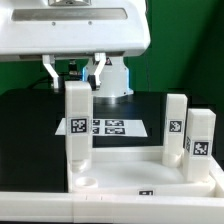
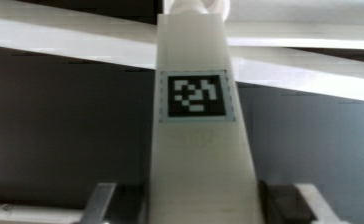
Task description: Assemble desk
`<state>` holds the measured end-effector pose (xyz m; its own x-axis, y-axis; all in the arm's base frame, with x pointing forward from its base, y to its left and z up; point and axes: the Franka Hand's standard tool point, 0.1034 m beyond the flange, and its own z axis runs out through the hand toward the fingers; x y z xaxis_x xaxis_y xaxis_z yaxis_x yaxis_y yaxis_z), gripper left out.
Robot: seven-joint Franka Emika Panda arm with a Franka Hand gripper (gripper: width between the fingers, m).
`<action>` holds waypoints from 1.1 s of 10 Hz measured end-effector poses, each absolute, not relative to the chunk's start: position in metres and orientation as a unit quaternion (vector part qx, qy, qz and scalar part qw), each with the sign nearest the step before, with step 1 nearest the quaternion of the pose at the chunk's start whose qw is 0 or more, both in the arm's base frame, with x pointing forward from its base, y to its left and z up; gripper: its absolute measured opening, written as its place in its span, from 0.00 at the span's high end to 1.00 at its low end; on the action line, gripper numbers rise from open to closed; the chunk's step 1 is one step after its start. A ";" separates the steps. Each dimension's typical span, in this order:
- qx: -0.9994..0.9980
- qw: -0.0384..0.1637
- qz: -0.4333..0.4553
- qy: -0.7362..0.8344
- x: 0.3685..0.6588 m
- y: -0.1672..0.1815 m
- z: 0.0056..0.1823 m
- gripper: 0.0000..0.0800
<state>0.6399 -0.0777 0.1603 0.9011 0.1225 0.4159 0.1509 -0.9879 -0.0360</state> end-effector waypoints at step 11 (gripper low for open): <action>-0.976 0.022 -0.201 -0.075 0.647 -0.072 0.150 0.64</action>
Offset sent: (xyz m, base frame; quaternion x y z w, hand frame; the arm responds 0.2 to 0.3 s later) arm 0.0000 0.0000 0.0000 0.0000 0.0000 0.0000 1.0000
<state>0.6468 -0.0724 0.1497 0.9078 0.1380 0.3961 0.1559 -0.9877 -0.0133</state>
